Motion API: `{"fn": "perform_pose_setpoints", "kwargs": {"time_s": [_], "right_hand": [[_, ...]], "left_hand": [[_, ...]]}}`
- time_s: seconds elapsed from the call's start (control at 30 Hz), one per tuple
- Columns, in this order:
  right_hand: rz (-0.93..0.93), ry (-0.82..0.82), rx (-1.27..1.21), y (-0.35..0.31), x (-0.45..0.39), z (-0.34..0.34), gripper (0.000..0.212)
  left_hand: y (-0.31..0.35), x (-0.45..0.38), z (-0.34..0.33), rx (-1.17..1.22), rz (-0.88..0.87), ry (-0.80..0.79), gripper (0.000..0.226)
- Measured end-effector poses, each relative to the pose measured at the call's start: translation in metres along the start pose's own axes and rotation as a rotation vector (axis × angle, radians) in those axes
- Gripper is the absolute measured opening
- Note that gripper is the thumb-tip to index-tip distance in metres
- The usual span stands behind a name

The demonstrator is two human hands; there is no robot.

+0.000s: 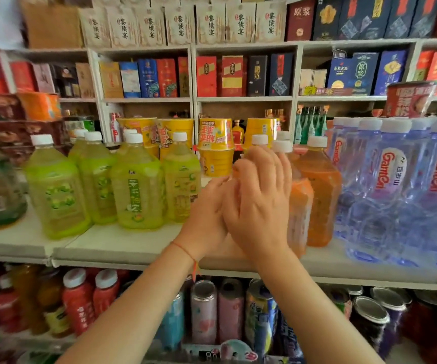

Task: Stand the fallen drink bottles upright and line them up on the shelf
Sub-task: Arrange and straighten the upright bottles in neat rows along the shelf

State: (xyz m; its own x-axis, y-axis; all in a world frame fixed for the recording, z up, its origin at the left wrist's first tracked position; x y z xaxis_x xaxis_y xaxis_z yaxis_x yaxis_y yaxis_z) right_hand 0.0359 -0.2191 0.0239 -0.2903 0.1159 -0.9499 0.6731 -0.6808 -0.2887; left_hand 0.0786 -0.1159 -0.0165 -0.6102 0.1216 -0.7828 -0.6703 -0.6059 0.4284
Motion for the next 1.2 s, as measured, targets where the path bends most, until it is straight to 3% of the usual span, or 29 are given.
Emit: {"fn": "perform_pose_setpoints", "kwargs": {"time_s": [0.07, 0.17, 0.27, 0.37, 0.6, 0.77, 0.93, 1.2], "right_hand": [[0.038, -0.037, -0.042, -0.017, 0.007, -0.015, 0.013], [-0.002, -0.196, -0.189, -0.043, 0.018, -0.046, 0.022], [-0.104, -0.479, -0.255, -0.077, 0.038, -0.096, 0.023], [-0.156, -0.619, -0.363, -0.129, 0.061, -0.140, 0.009], [-0.357, -0.766, -0.656, -0.286, 0.109, -0.238, 0.015], [-0.406, -0.793, -0.729, -0.395, 0.133, -0.309, 0.018], [-0.361, -0.870, -0.692, -0.497, 0.152, -0.383, 0.027], [-0.182, -0.968, -0.656, -0.634, 0.186, -0.505, 0.065]], "left_hand": [[-0.017, 0.012, 0.054, -0.161, 0.012, 0.189, 0.026], [-0.037, 0.039, 0.125, -0.336, 0.120, 0.352, 0.024], [-0.065, 0.066, 0.175, -0.327, 0.258, 0.170, 0.023], [-0.089, 0.100, 0.237, -0.309, 0.337, 0.009, 0.022], [-0.154, 0.181, 0.421, -0.236, 0.424, 0.102, 0.024], [-0.219, 0.229, 0.542, -0.221, 0.523, 0.128, 0.015], [-0.275, 0.254, 0.652, -0.338, 0.578, 0.172, 0.034], [-0.346, 0.265, 0.794, -0.646, 0.426, 0.404, 0.063]]}}
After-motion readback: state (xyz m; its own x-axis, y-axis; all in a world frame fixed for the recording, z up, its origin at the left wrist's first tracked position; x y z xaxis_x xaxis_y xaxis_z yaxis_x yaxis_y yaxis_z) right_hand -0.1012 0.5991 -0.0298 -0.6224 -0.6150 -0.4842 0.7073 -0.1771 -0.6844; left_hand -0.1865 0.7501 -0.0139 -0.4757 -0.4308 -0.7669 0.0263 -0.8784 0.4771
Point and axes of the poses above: each hand's wrist, its own x-axis away from the middle knuckle, its own z-axis out of the back of the hand, y = z × x, the point moved 8 cm from there along -x, towards the middle knuckle, and after that the axes turned 13 degrees about -z, right-handed, at the moved point
